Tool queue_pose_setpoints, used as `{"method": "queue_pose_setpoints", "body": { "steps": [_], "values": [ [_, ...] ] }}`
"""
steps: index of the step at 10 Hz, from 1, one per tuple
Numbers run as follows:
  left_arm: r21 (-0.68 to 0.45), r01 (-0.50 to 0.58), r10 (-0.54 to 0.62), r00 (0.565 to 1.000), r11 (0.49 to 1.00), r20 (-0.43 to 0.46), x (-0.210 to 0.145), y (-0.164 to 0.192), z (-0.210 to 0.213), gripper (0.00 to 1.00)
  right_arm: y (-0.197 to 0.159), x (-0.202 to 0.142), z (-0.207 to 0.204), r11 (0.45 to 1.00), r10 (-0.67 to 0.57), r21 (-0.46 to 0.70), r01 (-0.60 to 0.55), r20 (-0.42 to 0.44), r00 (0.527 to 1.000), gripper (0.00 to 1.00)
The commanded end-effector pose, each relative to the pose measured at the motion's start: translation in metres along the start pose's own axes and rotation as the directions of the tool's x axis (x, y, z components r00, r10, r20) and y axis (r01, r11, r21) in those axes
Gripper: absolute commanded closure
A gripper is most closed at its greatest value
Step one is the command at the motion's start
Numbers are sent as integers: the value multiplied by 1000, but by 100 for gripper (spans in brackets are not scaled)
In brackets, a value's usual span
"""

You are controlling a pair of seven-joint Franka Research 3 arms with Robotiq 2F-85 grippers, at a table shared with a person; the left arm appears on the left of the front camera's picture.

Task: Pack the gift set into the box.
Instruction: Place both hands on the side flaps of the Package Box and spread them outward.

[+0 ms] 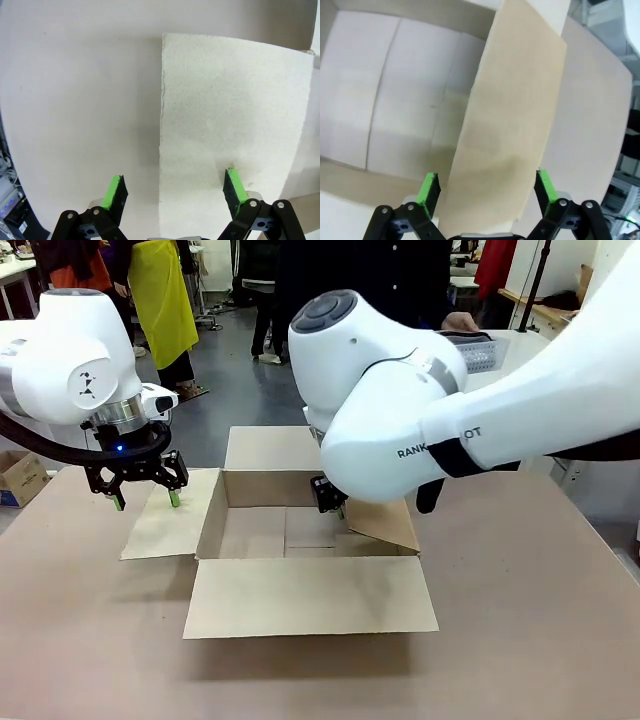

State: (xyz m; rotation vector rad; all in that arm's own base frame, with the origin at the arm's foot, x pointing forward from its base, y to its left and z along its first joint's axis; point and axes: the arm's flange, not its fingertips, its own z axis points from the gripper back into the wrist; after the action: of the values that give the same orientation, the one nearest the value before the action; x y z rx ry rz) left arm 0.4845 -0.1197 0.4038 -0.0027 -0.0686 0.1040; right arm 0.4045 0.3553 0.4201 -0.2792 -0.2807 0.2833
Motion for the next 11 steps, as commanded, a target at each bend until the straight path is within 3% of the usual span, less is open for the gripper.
{"method": "queue_pose_setpoints", "body": {
  "steps": [1,3,5,9,11],
  "values": [
    [15,-13,13,1000,1000,9,-1,0,2,0,14,16,-5,995,-85,-56,87,30,996,0],
    [15,-13,13,1000,1000,9,-1,0,2,0,5,11,-9,981,-145,-117,153,72,987,0],
    [15,-13,13,1000,1000,9,-1,0,2,0,-16,1,2,987,-140,-64,146,95,986,0],
    [15,-13,13,1000,1000,9,-1,0,2,0,-97,-25,20,962,-258,-58,265,104,960,0],
    [15,-13,13,1000,1000,9,-1,0,2,0,-147,-39,11,942,-336,25,335,104,936,0]
  ]
}}
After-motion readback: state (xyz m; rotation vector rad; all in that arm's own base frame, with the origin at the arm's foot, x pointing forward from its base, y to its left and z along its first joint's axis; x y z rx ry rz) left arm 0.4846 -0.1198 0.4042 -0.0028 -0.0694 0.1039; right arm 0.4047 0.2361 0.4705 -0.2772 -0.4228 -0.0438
